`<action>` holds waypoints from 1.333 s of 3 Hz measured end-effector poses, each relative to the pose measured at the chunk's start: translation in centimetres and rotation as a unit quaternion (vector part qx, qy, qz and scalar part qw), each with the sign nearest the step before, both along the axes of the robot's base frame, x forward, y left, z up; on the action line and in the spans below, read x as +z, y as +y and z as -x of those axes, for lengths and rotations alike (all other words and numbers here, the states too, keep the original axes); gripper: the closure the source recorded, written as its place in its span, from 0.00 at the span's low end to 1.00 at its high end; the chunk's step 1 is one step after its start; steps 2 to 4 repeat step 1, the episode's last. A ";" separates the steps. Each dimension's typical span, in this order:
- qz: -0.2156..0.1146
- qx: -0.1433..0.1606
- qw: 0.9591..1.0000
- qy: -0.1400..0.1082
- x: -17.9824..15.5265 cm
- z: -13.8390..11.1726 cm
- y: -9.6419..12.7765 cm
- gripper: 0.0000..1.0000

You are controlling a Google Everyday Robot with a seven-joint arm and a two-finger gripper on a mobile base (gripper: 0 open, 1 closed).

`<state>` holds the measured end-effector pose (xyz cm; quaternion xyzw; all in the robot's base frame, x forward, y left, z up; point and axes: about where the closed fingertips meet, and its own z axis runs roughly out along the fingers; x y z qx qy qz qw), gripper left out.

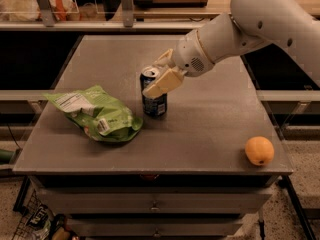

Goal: Move pepsi can near green rice chip bag

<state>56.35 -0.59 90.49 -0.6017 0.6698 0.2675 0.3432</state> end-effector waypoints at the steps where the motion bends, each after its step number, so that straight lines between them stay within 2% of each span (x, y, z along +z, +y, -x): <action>1: 0.000 0.002 1.000 0.000 0.0 0.1 0.2 0.82; 4: 0.000 0.002 1.000 0.000 0.0 0.1 0.2 0.82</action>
Offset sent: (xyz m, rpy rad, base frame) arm 0.0000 0.0000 0.0000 0.0000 0.0000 0.0000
